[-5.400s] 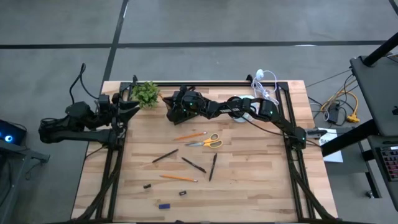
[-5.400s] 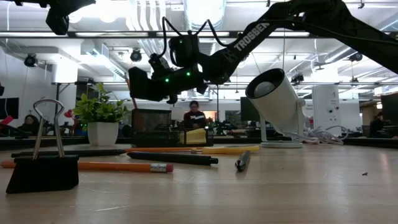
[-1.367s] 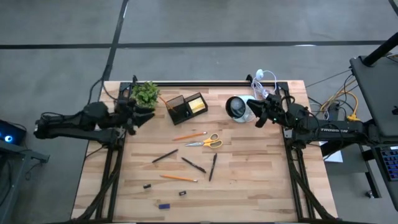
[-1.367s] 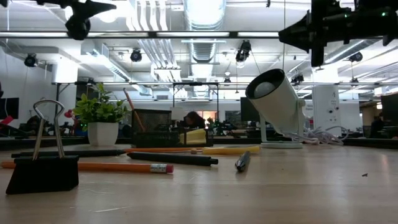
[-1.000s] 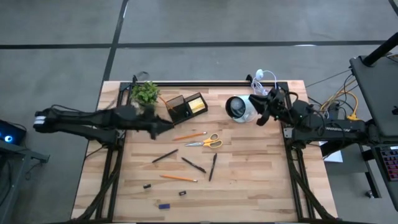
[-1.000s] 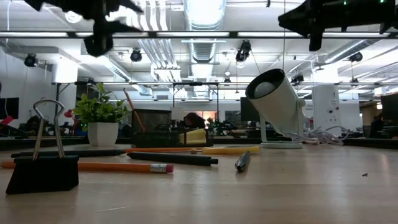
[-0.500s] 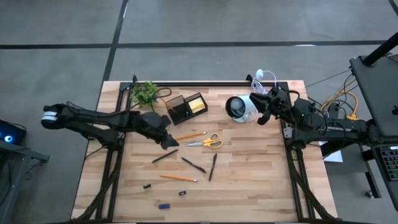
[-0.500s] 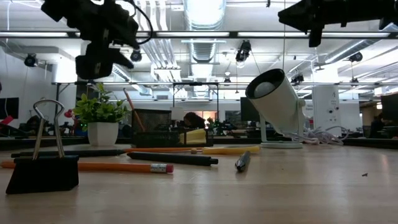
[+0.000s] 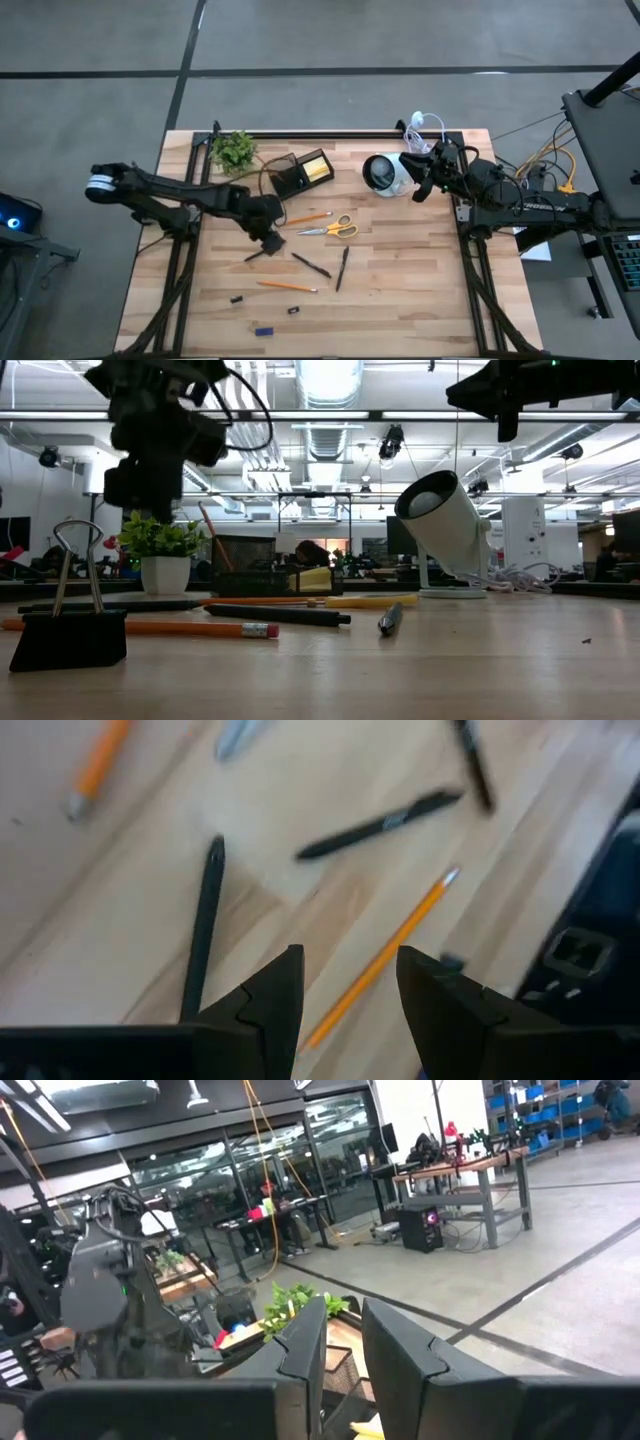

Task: Pick and place office supplies into organizer
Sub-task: Put the left black pen into the black desk organizer

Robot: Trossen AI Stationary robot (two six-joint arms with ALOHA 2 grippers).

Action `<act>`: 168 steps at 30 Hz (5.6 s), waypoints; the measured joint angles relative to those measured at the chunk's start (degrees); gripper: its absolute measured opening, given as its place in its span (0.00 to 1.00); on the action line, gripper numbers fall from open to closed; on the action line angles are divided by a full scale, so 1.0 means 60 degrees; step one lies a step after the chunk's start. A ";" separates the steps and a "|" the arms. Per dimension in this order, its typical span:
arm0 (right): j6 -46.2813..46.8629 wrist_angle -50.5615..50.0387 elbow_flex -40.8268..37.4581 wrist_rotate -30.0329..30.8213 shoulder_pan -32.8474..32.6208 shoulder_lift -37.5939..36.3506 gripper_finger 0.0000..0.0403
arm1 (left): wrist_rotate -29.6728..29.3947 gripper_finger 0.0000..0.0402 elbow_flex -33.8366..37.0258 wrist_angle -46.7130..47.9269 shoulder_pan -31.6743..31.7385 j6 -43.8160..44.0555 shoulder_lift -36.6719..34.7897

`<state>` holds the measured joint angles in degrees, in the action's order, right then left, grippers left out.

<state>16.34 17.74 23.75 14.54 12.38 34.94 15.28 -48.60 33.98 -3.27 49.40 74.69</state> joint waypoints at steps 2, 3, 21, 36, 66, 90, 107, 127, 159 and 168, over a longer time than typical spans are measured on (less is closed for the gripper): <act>0.0000 0.0000 0.0000 -0.0001 0.0000 -0.0007 0.15 | 0.0098 0.36 0.0004 0.0088 -0.0133 -0.0116 0.0370; 0.0000 0.0000 0.0000 0.0000 0.0000 -0.0007 0.15 | 0.0111 0.36 0.0004 0.0182 -0.0198 -0.0122 0.0555; -0.0004 0.0000 0.0004 0.0000 0.0000 -0.0003 0.15 | -0.0639 0.36 -0.0026 0.0767 -0.0590 -0.0053 0.2187; -0.0007 0.0004 0.0004 0.0004 0.0000 -0.0007 0.15 | -0.1588 0.36 -0.0036 0.0928 -0.0622 -0.1128 0.2045; -0.0084 -0.0143 0.0004 0.0022 0.0000 0.0004 0.15 | -0.2409 0.36 0.0221 0.1033 -0.1066 -0.0785 0.2048; -0.0262 -0.0175 0.0004 0.0030 0.0000 0.0004 0.15 | -0.2321 0.36 0.0529 0.0904 -0.1279 -0.1371 0.2052; -0.0262 -0.0179 0.0004 0.0004 0.0007 -0.0007 0.15 | -0.2213 0.36 0.0516 0.0502 -0.1264 -0.1805 0.2939; -0.0234 -0.0195 0.0004 0.0004 0.0000 -0.0003 0.15 | -0.1797 0.12 0.0356 0.0190 -0.1282 -0.1823 0.3199; -0.0262 -0.0208 0.0007 0.0011 0.0000 -0.0007 0.15 | -0.1714 0.03 0.0572 0.0487 -0.1279 -0.1892 0.2285; -0.0262 -0.0208 0.0007 0.0011 0.0000 -0.0007 0.15 | -0.1732 0.03 0.0568 0.0425 -0.1272 -0.2241 0.2234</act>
<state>14.76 16.49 23.79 14.61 12.38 34.89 4.89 -45.19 36.53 -10.89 35.95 88.09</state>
